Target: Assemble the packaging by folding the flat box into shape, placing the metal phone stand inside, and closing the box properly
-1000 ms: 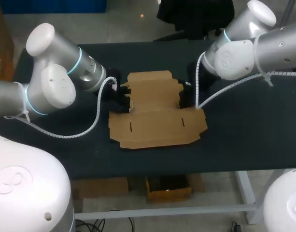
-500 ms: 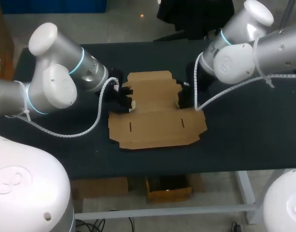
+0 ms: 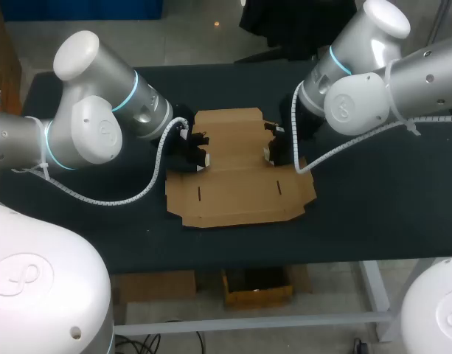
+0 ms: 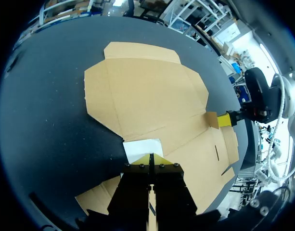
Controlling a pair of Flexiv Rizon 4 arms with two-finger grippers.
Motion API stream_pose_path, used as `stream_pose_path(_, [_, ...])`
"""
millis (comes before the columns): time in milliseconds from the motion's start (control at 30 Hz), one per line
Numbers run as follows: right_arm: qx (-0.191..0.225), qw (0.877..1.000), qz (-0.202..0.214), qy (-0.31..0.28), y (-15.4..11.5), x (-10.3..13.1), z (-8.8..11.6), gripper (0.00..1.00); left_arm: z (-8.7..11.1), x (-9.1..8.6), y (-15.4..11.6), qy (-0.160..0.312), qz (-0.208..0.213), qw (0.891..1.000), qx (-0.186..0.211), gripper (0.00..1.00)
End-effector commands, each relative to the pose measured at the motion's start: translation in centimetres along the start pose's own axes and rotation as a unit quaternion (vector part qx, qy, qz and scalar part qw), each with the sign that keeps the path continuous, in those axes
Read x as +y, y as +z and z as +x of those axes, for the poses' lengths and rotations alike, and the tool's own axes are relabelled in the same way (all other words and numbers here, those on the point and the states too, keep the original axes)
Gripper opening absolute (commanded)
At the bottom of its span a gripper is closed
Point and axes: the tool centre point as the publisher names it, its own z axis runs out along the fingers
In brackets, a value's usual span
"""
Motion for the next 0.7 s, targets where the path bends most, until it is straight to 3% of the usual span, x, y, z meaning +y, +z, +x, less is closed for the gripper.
stream_pose_path(33, [-0.002, 1.0, 0.005, 0.001, 0.5, 0.3, 0.0, 0.0, 0.2, -0.4, 0.7, -0.005, -0.005, 1.0, -0.01, 0.0])
stream_pose_path(700, [-0.021, 0.999, 0.023, 0.018, 1.9, 0.5, 0.2, 0.0, -0.9, -1.0, 2.3, -0.03, -0.004, 0.999, -0.029, 0.0])
